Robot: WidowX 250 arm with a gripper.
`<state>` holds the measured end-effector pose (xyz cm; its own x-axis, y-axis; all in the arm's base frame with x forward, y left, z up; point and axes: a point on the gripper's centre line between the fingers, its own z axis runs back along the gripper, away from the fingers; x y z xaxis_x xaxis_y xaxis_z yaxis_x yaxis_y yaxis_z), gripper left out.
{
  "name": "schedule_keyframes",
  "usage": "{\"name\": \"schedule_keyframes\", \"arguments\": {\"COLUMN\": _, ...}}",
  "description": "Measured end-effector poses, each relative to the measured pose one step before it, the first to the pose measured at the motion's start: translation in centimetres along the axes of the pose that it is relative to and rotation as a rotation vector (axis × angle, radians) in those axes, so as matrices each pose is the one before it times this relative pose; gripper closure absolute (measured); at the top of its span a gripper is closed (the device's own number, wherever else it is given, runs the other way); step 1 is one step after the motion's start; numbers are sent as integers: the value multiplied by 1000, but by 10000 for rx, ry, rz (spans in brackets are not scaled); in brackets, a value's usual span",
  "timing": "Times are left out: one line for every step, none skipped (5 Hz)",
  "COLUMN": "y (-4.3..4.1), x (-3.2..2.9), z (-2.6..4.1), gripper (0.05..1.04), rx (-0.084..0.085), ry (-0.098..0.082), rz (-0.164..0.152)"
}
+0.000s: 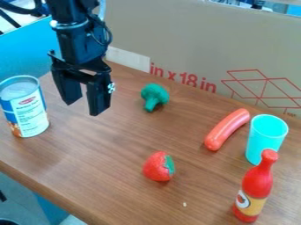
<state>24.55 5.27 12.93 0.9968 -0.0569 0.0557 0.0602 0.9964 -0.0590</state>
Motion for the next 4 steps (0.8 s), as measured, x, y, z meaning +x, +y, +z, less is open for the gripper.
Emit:
{"name": "schedule_keyframes", "arguments": {"y": -69, "x": -247, "z": -671, "gripper": 94, "rx": -86, "ry": 263, "rz": 5}}
{"name": "schedule_keyframes", "arguments": {"y": 1690, "x": -217, "z": 105, "gripper": 94, "rx": 281, "ry": -138, "rz": -399}}
{"name": "schedule_keyframes", "arguments": {"y": 986, "x": -264, "z": 575, "gripper": 93, "rx": 311, "ry": -135, "rz": -247}}
{"name": "schedule_keyframes", "arguments": {"y": 1809, "x": -444, "z": 1027, "gripper": 93, "rx": 391, "ry": 113, "rz": 8}}
